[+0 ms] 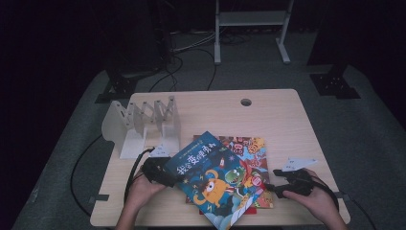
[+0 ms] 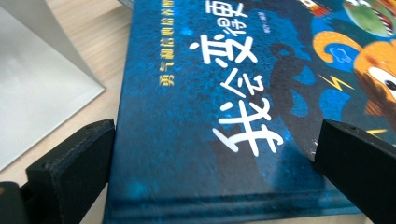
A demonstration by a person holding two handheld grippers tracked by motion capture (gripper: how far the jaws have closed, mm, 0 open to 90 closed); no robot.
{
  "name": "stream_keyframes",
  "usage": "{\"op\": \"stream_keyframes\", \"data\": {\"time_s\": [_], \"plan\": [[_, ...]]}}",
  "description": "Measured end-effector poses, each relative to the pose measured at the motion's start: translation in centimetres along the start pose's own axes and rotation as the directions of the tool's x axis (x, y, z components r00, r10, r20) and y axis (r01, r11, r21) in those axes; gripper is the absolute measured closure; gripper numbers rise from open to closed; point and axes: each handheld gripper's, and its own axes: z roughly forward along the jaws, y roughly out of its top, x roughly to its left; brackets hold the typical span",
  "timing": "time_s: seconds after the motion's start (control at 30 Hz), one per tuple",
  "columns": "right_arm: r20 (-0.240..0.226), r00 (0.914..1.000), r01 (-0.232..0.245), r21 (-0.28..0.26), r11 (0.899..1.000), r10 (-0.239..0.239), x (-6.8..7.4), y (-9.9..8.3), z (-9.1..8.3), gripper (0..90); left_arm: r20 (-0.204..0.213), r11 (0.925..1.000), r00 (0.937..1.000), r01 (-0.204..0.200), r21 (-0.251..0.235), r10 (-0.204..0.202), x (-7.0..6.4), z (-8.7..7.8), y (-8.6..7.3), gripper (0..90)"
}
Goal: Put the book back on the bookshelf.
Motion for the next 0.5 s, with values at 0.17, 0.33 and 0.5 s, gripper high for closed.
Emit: {"op": "stream_keyframes", "data": {"time_s": [0.17, 0.33, 0.5], "plan": [[0.022, 0.9997, -0.013, 0.001, 1.000, 0.013, -1.4, 0.6, 0.3, 31.6, 0.015, 0.9996, 0.9995, -0.027, 0.009, 0.027, -0.5, 0.1, 0.1, 0.0], [0.051, 0.9986, -0.018, 0.004, 1.000, 0.018, -2.9, 1.4, 0.8, 32.1, 0.040, 0.9995, 0.9988, -0.027, 0.017, 0.026, -0.9, 0.2, 0.1, 0.0], [0.080, 0.9964, -0.029, 0.019, 0.999, 0.027, -4.5, 2.4, 1.4, 32.6, 0.057, 0.9991, 0.9980, -0.030, 0.028, 0.029, -1.3, 0.2, 0.0, 0.0]]}}
